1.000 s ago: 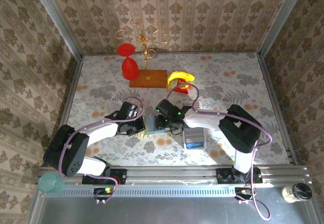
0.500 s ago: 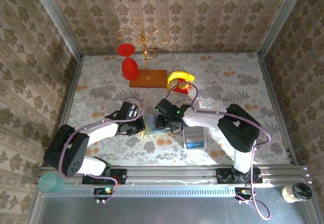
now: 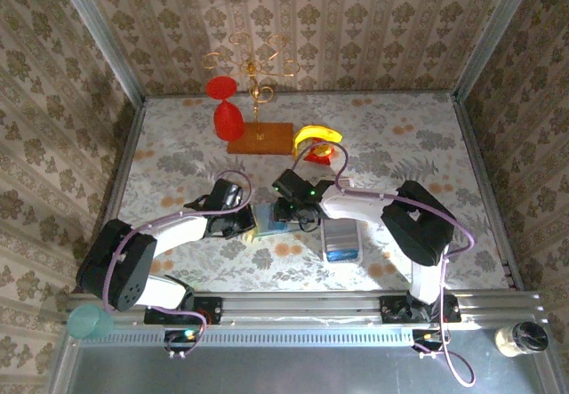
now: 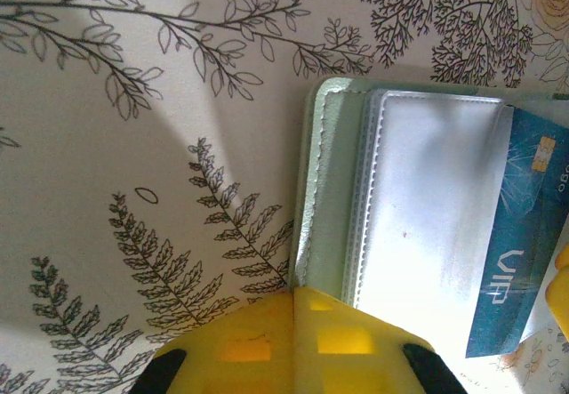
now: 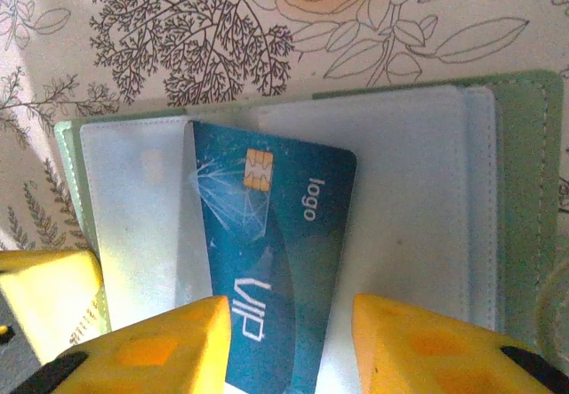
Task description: Put the credit cards into the card holder
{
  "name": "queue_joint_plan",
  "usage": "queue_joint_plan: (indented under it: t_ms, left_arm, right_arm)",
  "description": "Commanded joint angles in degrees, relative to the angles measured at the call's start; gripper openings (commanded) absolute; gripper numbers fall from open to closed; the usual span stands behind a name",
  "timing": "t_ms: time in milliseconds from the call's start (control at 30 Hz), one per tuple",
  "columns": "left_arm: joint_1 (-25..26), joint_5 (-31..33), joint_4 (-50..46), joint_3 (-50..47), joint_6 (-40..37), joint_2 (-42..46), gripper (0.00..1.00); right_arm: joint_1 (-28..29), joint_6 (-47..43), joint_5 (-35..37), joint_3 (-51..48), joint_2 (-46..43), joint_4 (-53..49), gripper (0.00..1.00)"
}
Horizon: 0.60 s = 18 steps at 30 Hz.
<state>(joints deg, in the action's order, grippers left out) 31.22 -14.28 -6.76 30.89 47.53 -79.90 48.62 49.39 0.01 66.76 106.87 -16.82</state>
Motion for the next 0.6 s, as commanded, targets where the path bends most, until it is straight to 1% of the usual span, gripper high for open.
queue_joint_plan:
  t_ms: [0,233,333,467,567]
  left_arm:
    - [1.78,-1.11,-0.84,-1.10,-0.75,-2.46,0.00]
    - [1.87,-1.01,-1.22,-1.18,-1.04,-2.50,0.00]
    - [2.09,-1.19,-0.46,-2.21,-0.64,-2.45,0.00]
    - [2.09,-1.40,-1.14,-2.04,-1.21,-2.80,0.00]
    - [2.09,-1.71,-0.80,-2.07,-1.12,-2.71,0.00]
  right_arm:
    - [-0.35,-0.77,1.73,2.03,1.55,-0.06,0.40]
    - [-0.66,-0.77,1.40,2.58,2.82,0.56,0.35]
    - [-0.63,-1.26,1.13,2.85,2.83,0.89,0.29]
    - [-0.68,-1.97,0.63,3.02,3.27,0.83,0.26]
    - [-0.57,-2.96,-0.31,3.21,3.71,0.50,0.20]
